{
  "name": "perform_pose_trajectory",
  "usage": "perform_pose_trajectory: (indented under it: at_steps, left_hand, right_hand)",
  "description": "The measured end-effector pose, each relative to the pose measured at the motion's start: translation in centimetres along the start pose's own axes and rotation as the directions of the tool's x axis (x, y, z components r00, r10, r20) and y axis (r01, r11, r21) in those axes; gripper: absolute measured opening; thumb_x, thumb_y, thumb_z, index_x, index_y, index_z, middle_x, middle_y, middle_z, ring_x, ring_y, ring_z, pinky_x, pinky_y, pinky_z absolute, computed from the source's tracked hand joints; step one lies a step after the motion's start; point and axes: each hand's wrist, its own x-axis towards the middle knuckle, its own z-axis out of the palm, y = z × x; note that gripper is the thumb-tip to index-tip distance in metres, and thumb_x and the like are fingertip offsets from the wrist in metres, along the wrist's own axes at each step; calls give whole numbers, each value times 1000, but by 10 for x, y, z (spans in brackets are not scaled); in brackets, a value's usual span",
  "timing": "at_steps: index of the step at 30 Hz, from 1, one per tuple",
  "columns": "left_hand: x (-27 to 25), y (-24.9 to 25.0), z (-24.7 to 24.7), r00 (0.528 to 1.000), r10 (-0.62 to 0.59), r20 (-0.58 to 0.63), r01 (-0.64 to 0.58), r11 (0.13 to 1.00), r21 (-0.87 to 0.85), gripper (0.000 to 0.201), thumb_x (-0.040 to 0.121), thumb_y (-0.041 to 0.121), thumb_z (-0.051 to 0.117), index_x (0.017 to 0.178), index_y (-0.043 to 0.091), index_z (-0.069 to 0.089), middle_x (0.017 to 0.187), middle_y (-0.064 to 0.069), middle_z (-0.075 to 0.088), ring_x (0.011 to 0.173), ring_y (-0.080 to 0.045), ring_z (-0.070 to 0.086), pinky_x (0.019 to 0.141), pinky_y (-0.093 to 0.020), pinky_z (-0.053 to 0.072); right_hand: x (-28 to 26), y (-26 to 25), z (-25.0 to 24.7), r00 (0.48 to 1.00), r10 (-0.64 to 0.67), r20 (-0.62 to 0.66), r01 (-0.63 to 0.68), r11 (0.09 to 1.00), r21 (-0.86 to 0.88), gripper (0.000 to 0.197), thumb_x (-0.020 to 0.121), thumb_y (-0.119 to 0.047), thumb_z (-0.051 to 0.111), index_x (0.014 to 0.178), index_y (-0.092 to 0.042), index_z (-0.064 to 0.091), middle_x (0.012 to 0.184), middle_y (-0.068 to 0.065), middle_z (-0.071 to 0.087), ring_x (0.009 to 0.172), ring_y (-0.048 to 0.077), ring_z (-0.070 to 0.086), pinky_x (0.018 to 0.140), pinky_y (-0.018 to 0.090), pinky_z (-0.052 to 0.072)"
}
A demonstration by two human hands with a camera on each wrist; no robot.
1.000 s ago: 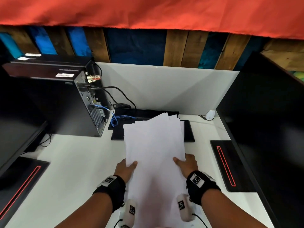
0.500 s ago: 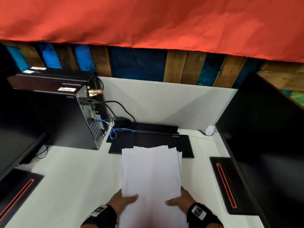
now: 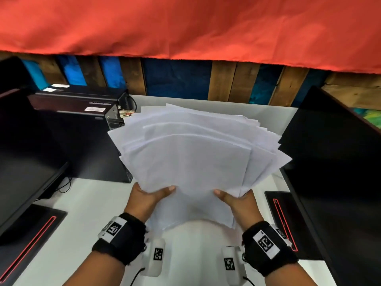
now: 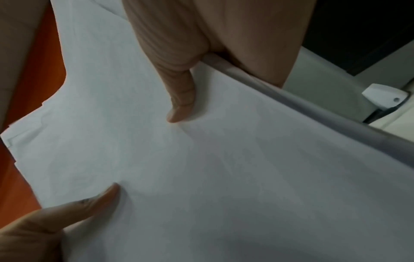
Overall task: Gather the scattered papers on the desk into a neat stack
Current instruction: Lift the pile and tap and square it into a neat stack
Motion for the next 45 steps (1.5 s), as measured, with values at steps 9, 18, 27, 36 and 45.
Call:
perform_pose_trajectory:
  at_steps: [9, 18, 27, 36, 45]
  left_hand:
    - [-18, -15, -11, 994, -98, 47, 99, 995, -20, 49, 40, 7, 90, 86, 10, 74, 89, -7, 78, 82, -22, 75, 61, -27, 59]
    - [-14, 9, -6, 991, 124, 56, -124, 992, -4, 49, 60, -13, 78, 96, 19, 69, 89, 7, 78, 85, -8, 73, 68, -16, 57]
    - [-15, 0, -7, 989, 72, 126, -71, 997, -12, 69, 40, 15, 90, 106, 19, 69, 105, -4, 76, 100, -20, 71, 86, -32, 57]
    - [-11, 5, -9, 983, 104, 148, -103, 995, -18, 63, 51, -2, 86, 107, 18, 66, 100, 3, 77, 98, -16, 71, 76, -20, 58]
    - [-10, 6, -11, 980, 94, 176, -87, 995, -45, 72, 26, 36, 95, 94, 23, 74, 98, 1, 77, 92, -12, 73, 73, -19, 57]
  right_hand:
    - [-21, 2, 5, 999, 43, 22, -45, 995, 90, 47, 60, 6, 82, 103, -8, 69, 92, 8, 77, 88, 27, 73, 58, 21, 56]
    - [-27, -20, 5, 976, -195, -99, 201, 978, 50, 50, 50, -13, 90, 97, -14, 73, 92, 3, 78, 85, 14, 75, 77, 28, 60]
    - [-36, -37, 15, 864, -478, -159, 465, 878, -113, 124, 51, -10, 92, 133, -60, 13, 137, -39, 29, 131, -3, 38, 110, 31, 36]
    - [-42, -48, 22, 646, -764, 14, 652, 542, -530, 63, 72, -37, 74, 129, -42, 48, 140, -19, 15, 133, -11, 21, 101, -3, 24]
    - [-41, -51, 21, 636, -771, -40, 641, 556, -529, 45, 72, -28, 78, 111, -27, 57, 135, -8, 29, 119, -4, 41, 101, 13, 35]
